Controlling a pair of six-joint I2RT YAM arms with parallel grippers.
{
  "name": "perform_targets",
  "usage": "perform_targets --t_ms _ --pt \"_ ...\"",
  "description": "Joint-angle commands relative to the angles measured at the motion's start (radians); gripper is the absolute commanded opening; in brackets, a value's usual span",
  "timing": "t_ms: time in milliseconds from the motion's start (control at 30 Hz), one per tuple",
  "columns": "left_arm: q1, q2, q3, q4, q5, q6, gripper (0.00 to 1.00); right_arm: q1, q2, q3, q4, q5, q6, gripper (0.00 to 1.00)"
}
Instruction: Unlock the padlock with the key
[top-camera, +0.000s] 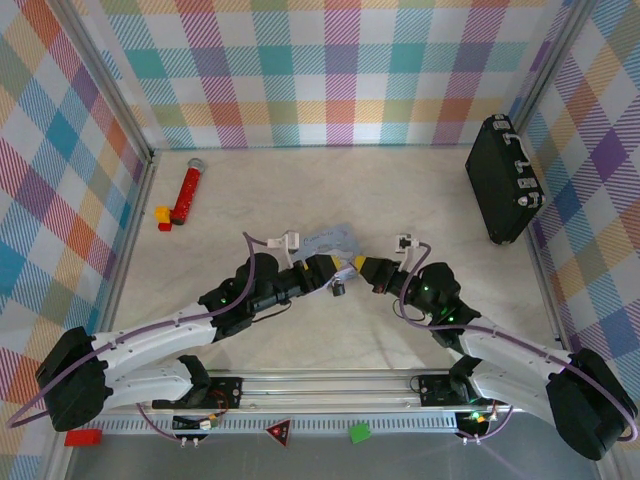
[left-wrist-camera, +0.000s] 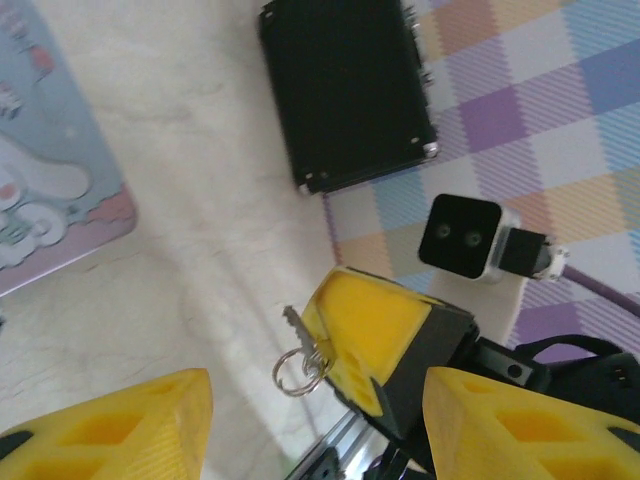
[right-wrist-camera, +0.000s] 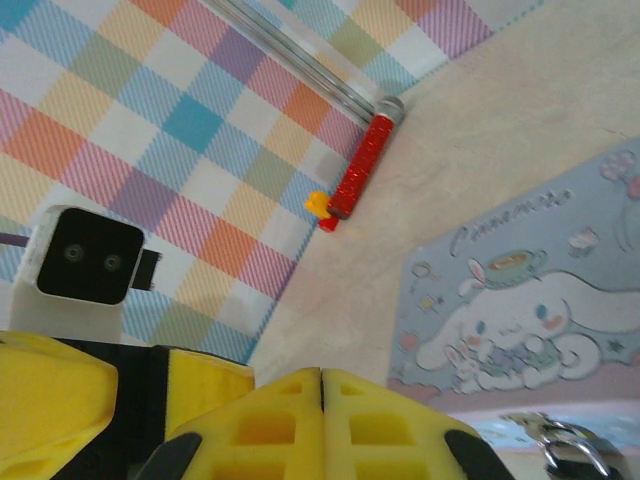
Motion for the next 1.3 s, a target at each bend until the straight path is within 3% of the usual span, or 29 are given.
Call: perform_targets --t_ms 0,467,1100,1267 --pt "0.006 0.024 -0.007 0.141 0.023 -0.005 0.56 0.006 0.005 0.041 0.099 -0.021 0.057 0.00" --pt "0.006 0.072 0.017 0.238 0.056 -0.003 0.49 0.050 0.022 0.071 0.170 -0.027 0.133 0.00" --pt "0.006 0.061 0.026 0.228 0.047 0.000 0.25 0.079 0.036 0.081 0.179 -0.019 0.148 0.00" --pt "0.006 0.065 0.032 0.211 0.041 -0.001 0.13 0.080 0.040 0.085 0.184 -0.021 0.152 0.00"
